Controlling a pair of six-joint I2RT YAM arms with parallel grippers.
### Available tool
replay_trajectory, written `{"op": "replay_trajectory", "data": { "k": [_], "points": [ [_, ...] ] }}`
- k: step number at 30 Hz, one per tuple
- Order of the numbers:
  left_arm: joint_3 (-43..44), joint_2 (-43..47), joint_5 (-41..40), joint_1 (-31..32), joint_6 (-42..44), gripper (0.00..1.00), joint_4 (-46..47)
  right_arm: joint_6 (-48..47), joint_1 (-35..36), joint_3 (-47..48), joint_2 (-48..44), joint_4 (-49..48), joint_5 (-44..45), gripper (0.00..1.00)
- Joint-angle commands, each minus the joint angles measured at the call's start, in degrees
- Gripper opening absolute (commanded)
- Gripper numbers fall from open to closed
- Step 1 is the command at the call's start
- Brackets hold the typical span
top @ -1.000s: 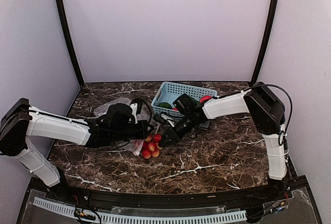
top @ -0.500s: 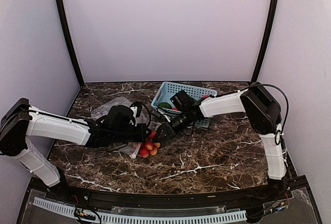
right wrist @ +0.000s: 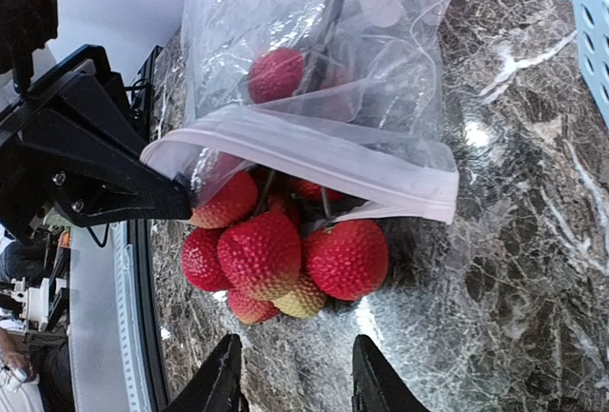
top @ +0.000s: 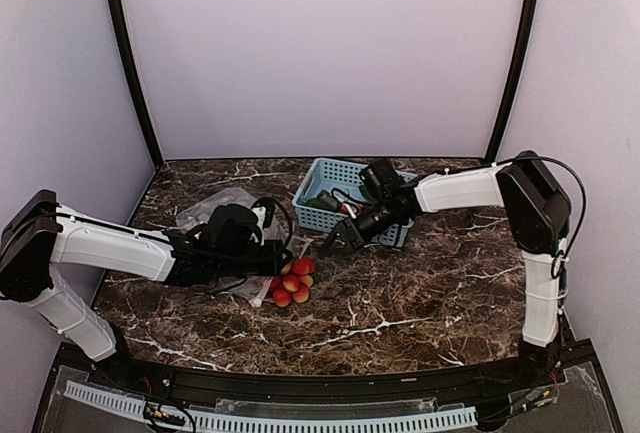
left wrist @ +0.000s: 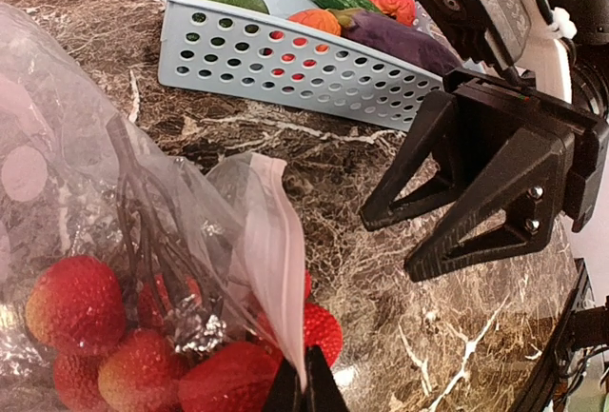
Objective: Place the food in the zip-top bag and seal the zipper
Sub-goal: Adjust the fake fruit in the zipper food storage bag, then pass from the left arm to the right
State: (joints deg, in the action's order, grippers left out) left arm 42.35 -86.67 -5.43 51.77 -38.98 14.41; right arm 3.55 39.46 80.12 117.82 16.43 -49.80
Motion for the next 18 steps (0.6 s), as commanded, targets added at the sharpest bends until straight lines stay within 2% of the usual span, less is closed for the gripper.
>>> {"op": "replay_trajectory", "data": {
  "k": [1,6,11,18],
  "points": [
    [-0.72,0.07,-0.36,0.16,0.36,0.01,-0.19,2.30,0.67,0.39,2.04,-0.57,4.11,0.38],
    [-0.86,0.34,-0.45,0.18,0.55,0.01,-0.25,4.58,1.34,4.63,6.47,-1.01,3.92,0.39],
    [-0.95,0.50,-0.52,0.17,0.62,0.01,0.16,7.53,1.85,6.37,8.62,-4.43,0.14,0.52],
    [-1.21,-0.23,0.76,0.16,0.23,0.01,1.67,12.37,1.78,6.52,11.07,-10.84,-2.94,0.54]
  ]
}}
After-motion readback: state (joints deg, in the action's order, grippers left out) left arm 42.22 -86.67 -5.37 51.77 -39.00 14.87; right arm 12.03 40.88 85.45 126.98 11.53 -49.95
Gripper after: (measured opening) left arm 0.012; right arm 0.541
